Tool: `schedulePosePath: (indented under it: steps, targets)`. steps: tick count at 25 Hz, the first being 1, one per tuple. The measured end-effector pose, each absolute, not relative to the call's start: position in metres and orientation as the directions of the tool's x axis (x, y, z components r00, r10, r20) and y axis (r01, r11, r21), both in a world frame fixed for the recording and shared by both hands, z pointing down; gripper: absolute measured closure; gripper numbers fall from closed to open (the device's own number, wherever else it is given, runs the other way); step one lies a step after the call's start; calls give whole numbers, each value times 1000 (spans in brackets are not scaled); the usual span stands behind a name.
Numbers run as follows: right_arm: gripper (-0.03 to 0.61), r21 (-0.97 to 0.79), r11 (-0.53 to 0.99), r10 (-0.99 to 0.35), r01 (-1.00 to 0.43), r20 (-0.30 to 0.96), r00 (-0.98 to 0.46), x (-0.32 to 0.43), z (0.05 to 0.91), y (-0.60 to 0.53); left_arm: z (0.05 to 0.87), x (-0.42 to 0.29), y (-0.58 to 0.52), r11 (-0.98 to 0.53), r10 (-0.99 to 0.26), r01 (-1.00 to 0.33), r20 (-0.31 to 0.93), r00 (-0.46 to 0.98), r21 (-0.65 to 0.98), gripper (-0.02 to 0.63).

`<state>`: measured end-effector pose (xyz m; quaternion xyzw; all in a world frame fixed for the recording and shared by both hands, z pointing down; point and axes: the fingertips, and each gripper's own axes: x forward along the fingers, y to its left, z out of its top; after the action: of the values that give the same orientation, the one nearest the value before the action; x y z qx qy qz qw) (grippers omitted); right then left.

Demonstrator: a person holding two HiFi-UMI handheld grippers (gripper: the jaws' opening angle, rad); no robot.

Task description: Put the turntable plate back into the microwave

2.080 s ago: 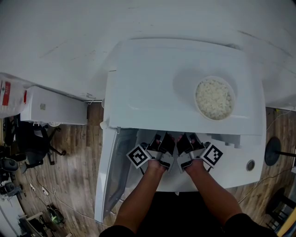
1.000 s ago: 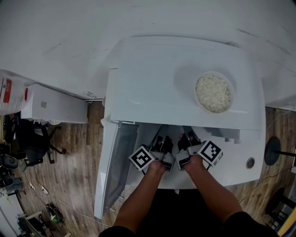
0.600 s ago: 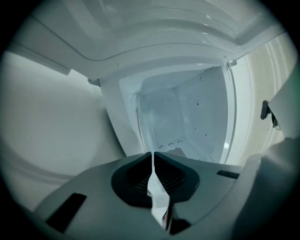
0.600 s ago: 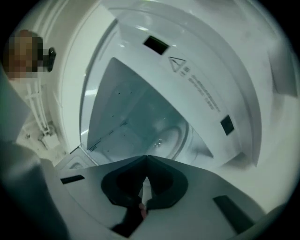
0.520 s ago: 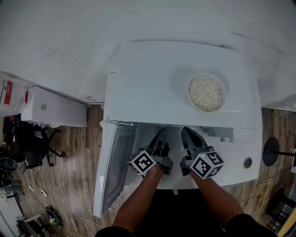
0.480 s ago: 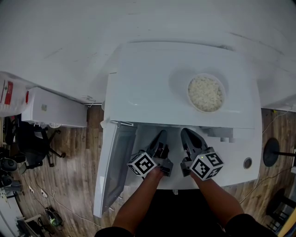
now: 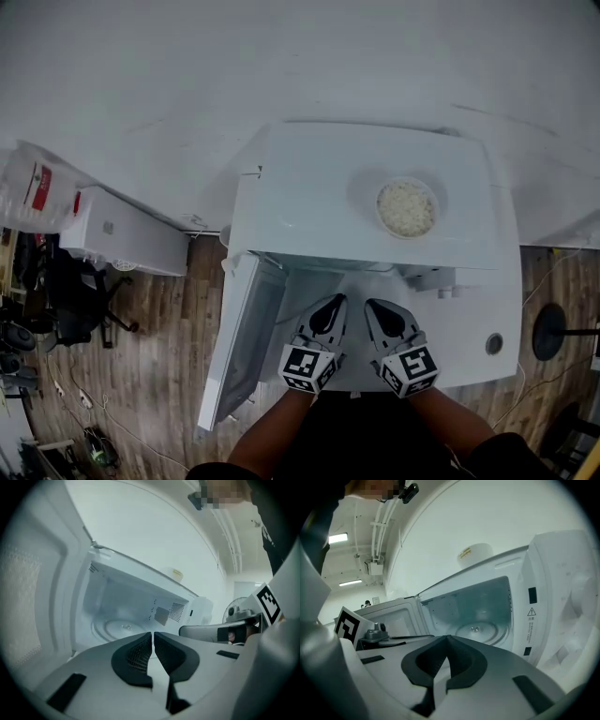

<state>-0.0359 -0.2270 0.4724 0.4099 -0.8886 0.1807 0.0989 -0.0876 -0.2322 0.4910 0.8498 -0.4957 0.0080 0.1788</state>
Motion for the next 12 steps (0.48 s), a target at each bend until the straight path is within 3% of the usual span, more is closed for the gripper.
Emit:
schedulePosePath:
  steps: [12]
  targets:
    - [561,-167,596,-730,-785,293,-617,-28,439,-216,465,-92,-212,-412,-846,-866,234,479,284,580]
